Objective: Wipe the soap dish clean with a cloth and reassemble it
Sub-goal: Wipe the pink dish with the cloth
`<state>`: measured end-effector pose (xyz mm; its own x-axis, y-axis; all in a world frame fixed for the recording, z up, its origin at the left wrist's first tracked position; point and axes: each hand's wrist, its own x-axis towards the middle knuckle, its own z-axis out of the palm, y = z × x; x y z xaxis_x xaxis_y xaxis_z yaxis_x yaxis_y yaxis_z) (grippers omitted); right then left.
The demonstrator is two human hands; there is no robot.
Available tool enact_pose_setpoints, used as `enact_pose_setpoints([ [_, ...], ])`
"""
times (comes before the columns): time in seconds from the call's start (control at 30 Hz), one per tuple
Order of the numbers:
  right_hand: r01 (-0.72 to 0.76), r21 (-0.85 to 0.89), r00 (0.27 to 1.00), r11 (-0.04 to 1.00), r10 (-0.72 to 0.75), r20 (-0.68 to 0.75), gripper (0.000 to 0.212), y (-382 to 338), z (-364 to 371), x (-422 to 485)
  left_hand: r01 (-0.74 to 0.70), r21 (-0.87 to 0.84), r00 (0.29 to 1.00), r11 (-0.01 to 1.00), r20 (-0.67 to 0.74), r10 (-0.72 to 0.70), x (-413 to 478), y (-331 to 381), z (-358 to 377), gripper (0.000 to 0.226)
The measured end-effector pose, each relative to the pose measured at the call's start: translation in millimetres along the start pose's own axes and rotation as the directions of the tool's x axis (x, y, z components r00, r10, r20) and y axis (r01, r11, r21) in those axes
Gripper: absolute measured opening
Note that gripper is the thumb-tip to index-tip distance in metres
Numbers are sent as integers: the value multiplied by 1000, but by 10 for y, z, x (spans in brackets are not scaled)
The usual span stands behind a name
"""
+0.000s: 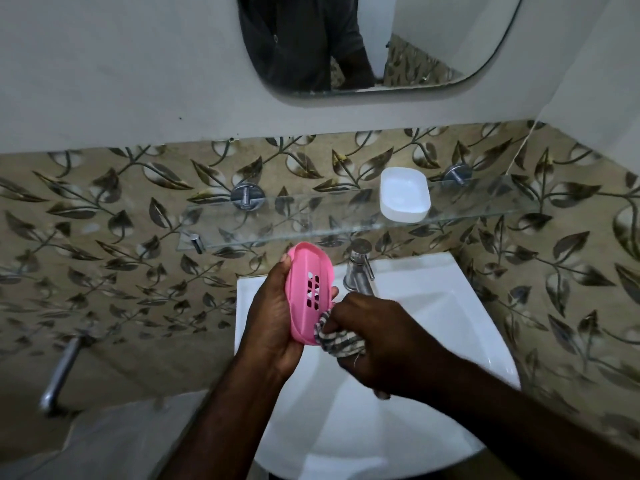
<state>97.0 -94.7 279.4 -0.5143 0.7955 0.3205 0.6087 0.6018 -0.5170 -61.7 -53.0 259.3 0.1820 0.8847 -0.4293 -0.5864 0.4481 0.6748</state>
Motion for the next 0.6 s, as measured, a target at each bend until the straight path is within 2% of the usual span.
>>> enact_pose_setpoints([
  [0.13,-161,189,986,969,168,-21,21,-81,71,-49,-38,-17,998,999,-45,38,2,-42,35,70],
  [0.23,-335,505,924,796,383,10,18,-144,66,-46,-93,-7,993,996,-80,92,19,-84,112,60],
  [0.33,-354,653,876,669,481,-18,19,-215,43,30,-77,6,992,997,-105,77,14,-111,169,72],
  [0.43,-304,793,836,528,547,-44,14,-253,-67,182,31,-87,998,996,48,-27,-32,-142,241,59],
  [0.47,-285,798,820,531,566,-84,15,-235,-125,235,40,-98,995,994,95,-31,-57,-159,261,51],
  [0.53,-273,711,797,647,566,-209,19,-170,-246,333,-17,-38,990,999,138,22,-106,-194,303,40],
  [0.6,-310,593,777,743,558,-292,21,-83,-296,367,-81,25,985,996,157,76,-175,-177,317,40],
])
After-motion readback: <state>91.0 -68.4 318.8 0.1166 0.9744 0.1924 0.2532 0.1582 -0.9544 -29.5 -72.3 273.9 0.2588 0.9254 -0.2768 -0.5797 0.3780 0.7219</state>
